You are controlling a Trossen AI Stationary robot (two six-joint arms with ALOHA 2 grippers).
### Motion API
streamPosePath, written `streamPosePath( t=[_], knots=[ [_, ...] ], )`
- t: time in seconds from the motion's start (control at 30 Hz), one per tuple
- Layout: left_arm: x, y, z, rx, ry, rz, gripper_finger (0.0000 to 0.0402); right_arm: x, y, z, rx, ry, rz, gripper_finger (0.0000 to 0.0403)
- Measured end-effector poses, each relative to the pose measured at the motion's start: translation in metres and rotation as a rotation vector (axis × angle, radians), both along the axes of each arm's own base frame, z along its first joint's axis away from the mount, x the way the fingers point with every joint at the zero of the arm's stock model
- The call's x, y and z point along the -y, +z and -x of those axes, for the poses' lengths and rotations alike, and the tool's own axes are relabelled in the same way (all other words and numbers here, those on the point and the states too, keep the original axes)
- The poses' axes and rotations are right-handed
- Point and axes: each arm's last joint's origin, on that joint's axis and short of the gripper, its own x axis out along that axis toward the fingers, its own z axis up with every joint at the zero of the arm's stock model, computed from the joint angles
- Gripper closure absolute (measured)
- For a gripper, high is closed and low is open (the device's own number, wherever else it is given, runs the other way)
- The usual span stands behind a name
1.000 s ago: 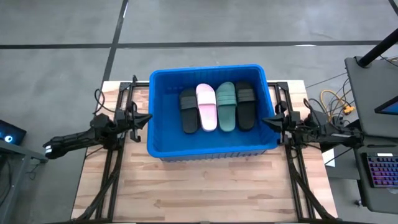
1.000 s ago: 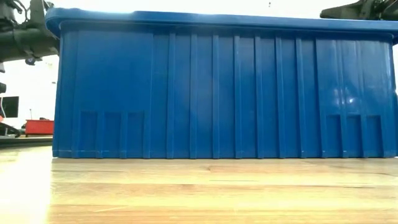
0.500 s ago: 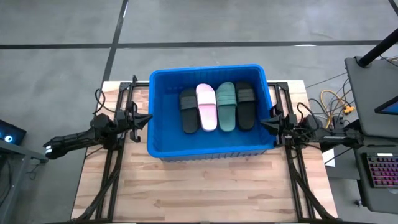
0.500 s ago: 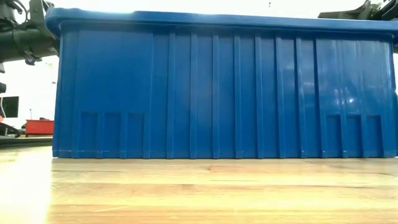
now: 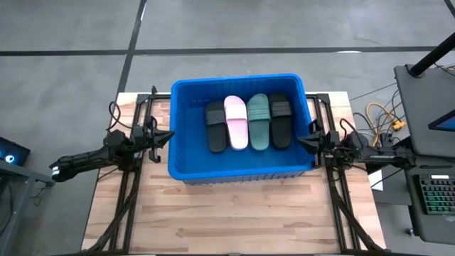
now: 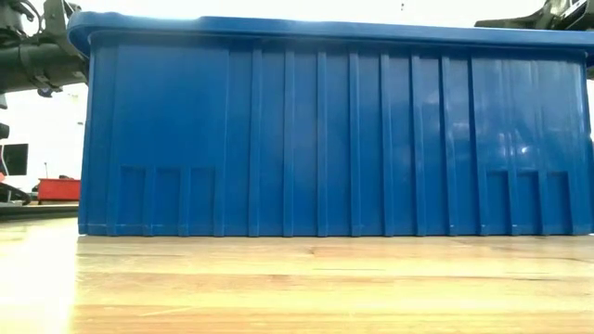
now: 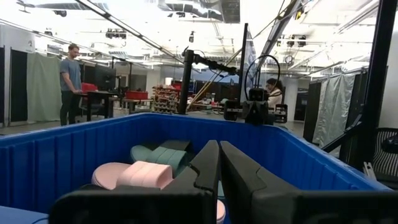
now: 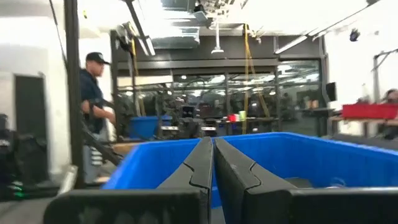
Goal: Pick and place slides into bin
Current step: Return to Home Position
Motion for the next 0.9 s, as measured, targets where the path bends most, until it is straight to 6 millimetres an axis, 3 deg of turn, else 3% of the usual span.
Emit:
streamPosePath(
  t=[0.2, 0.9],
  knots=[
    [0.0, 0.0003, 0.0001, 0.004, 0.0, -0.001, 0.0402, 0.0002, 0.0, 0.0, -0.007, -0.037, 0.087, 0.0394],
    [0.0, -0.0002, 0.0, 0.0, 0.0, 0.0, 0.0402, 0.0001, -0.0001, 0.0, -0.007, -0.039, 0.096, 0.0394]
  ],
)
